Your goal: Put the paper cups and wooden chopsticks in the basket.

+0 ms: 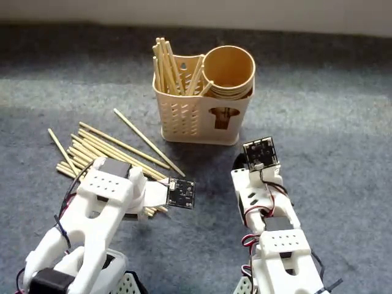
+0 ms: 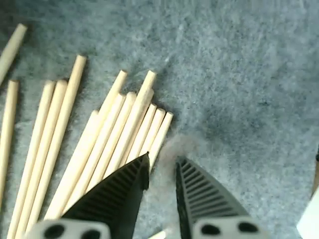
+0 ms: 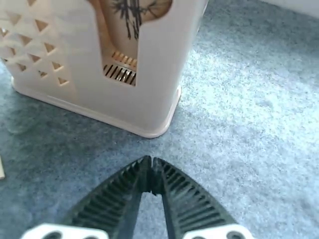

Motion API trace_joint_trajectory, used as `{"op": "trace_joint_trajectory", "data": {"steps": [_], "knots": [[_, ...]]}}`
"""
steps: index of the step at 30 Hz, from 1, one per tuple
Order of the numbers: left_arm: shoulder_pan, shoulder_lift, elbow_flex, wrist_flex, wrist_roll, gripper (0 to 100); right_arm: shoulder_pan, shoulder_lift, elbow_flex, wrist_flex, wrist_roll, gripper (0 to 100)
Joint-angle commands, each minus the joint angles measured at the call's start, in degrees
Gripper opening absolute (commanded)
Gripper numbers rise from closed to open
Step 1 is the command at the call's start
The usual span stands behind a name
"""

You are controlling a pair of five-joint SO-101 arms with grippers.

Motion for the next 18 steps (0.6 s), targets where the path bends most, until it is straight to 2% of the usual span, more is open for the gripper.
{"op": "trace_joint_trajectory", "data": {"steps": [1, 5, 9, 18], "knots": [[1.3, -1.9, -0.1, -2.5, 0.2, 10, 0.6, -1.3, -0.7, 0.0, 0.7, 2.3], [1.0, 4.4, 1.3, -9.1, 0.2, 10, 0.6, -1.3, -0.7, 0.0, 0.7, 2.3], [1.8, 13.3, -0.4, -10.8, 0.5, 10, 0.4, -1.2, -0.7, 0.0, 0.7, 2.3], [4.1, 18.9, -5.1, 0.4, 0.2, 9, 0.4, -1.0, -0.7, 0.0, 0.7, 2.3]]}}
